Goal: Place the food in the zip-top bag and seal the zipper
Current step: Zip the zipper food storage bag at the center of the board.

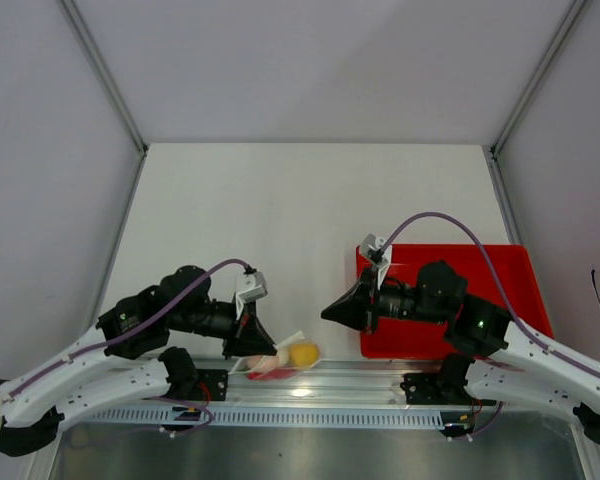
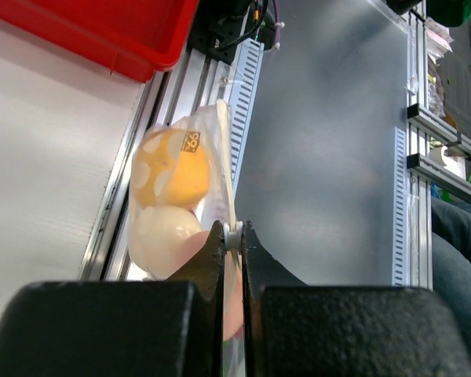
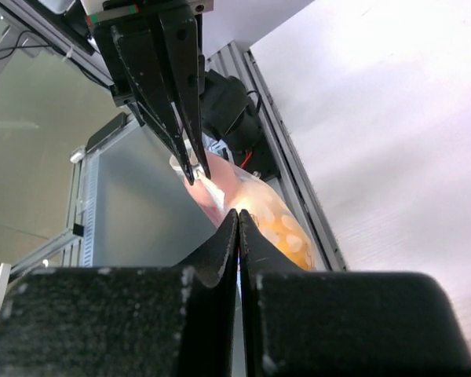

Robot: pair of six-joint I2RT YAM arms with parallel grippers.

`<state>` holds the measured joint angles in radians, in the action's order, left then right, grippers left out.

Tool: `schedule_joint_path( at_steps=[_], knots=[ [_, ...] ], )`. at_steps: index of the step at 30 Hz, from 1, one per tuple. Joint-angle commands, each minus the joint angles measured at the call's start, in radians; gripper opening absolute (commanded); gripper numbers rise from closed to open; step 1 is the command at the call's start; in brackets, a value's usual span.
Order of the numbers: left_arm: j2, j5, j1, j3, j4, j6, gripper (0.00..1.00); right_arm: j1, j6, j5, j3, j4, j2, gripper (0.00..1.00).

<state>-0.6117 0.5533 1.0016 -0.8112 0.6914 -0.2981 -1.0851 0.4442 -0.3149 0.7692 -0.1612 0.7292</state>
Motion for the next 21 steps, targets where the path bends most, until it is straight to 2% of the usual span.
schedule_joint_path(
  at_steps=[1, 2, 3, 4, 7, 10, 12, 16, 21],
  knots=[
    [0.000, 0.025, -0.003, -0.022, 0.014, -0.016, 0.01, 0.014, -0.048, -0.125, 0.062, -0.032, 0.044, 0.00],
    [-0.006, 0.049, -0.003, -0.031, 0.010, -0.015, 0.01, 0.016, -0.077, -0.150, 0.086, -0.044, 0.076, 0.07],
    [-0.013, 0.059, -0.003, -0.042, 0.007, -0.010, 0.01, 0.017, -0.096, -0.197, 0.105, -0.078, 0.094, 0.18],
    [-0.025, 0.060, -0.003, -0.043, 0.008, -0.007, 0.01, 0.016, -0.116, -0.226, 0.122, -0.095, 0.114, 0.38],
    [-0.046, 0.069, -0.003, -0.066, 0.017, 0.005, 0.00, 0.016, -0.176, -0.329, 0.185, -0.135, 0.197, 0.53],
    [-0.051, 0.073, -0.003, -0.068, 0.017, 0.002, 0.01, 0.011, -0.194, -0.458, 0.228, -0.117, 0.278, 0.56],
    [-0.048, 0.065, -0.003, -0.068, 0.016, -0.007, 0.01, -0.015, -0.199, -0.490, 0.249, -0.101, 0.314, 0.56],
    [-0.034, 0.069, -0.003, -0.066, -0.004, -0.022, 0.01, -0.044, -0.237, -0.444, 0.278, -0.175, 0.361, 0.54],
    [-0.040, 0.079, -0.003, -0.066, -0.013, -0.026, 0.01, -0.075, -0.219, -0.423, 0.268, -0.143, 0.388, 0.50]
  ],
)
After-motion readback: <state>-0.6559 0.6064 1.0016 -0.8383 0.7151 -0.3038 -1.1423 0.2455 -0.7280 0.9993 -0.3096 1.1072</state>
